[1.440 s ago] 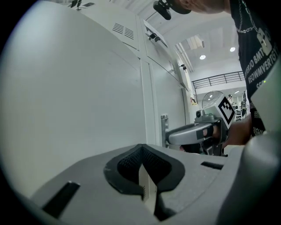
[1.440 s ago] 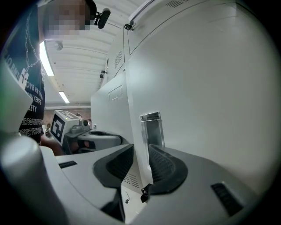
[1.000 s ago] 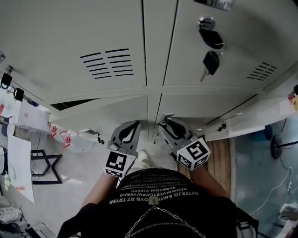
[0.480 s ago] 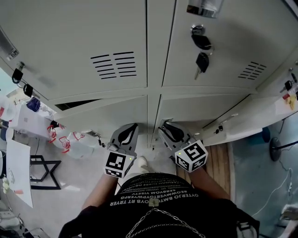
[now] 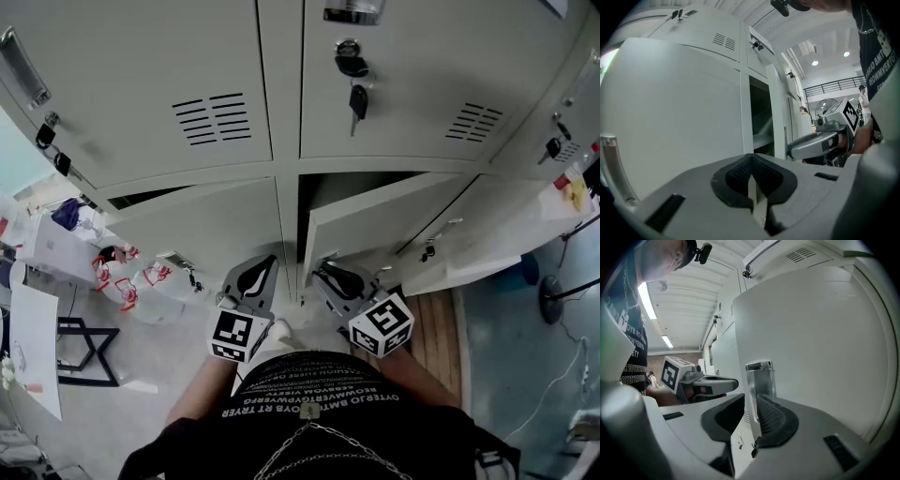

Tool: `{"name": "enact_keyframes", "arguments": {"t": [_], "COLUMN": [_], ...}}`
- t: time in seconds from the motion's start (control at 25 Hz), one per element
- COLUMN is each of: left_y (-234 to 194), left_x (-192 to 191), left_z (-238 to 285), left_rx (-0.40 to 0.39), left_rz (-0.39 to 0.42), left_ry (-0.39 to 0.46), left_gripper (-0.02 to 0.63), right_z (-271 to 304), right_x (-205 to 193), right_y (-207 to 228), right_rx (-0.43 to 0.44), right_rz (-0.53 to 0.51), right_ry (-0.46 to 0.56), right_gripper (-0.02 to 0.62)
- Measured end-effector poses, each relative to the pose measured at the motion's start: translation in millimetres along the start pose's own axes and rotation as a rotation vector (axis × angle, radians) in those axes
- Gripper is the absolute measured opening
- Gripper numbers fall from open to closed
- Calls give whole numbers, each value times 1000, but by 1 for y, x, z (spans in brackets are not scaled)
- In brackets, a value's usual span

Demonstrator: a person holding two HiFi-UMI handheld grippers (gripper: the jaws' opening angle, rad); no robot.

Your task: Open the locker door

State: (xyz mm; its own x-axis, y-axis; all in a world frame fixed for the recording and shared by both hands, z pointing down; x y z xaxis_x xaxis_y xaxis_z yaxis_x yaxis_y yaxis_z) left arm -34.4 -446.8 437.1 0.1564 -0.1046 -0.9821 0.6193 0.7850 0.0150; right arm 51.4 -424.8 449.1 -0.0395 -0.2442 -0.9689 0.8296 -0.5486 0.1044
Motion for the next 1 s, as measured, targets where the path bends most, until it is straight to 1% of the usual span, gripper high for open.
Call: {"name": "enact_keyframes", "arguments": {"t": [0.32, 0.48, 0.64, 0.88, 0.96, 1.0], "left_y": [49, 79, 109, 132, 137, 138], "left_x": [-8, -15, -18, -18, -16, -14], "left_z": [-17, -29, -37, -48, -48, -49], "left_rx": [28, 51, 58, 80, 77, 74], "left_rz": [-9, -20, -16, -14, -8, -5], "left_ry": [-17, -40, -58, -64, -61, -58], "left_gripper": [-6, -6, -6, -6, -6, -6], "right_z": [-48, -74, -100, -127, -134, -136], "right_x": [-11, -18, -23, -29, -29, -28], "right_y": [-6, -7, -2, 3, 3, 1], "right_rx": [19, 29, 27, 28, 29, 31], "right_rz": [5, 18, 34, 52, 46, 43], "right_ry": [14, 22, 32, 41, 44, 47], "right_gripper": [81, 88, 92, 94, 107, 139]}}
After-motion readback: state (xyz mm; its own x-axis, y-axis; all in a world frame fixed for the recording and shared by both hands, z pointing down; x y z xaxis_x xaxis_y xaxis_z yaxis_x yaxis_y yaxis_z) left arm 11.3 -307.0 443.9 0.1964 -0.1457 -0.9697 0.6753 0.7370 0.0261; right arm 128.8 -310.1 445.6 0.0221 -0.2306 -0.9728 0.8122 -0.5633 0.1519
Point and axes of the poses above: the fingertips, and each gripper's own axes: z forward along the fingers, y to its right, x out of its top, the point moved 1 cm from there along -z, backward along the fingers, and after that the axes turned 13 degrees about -x, right-handed, at the moved point
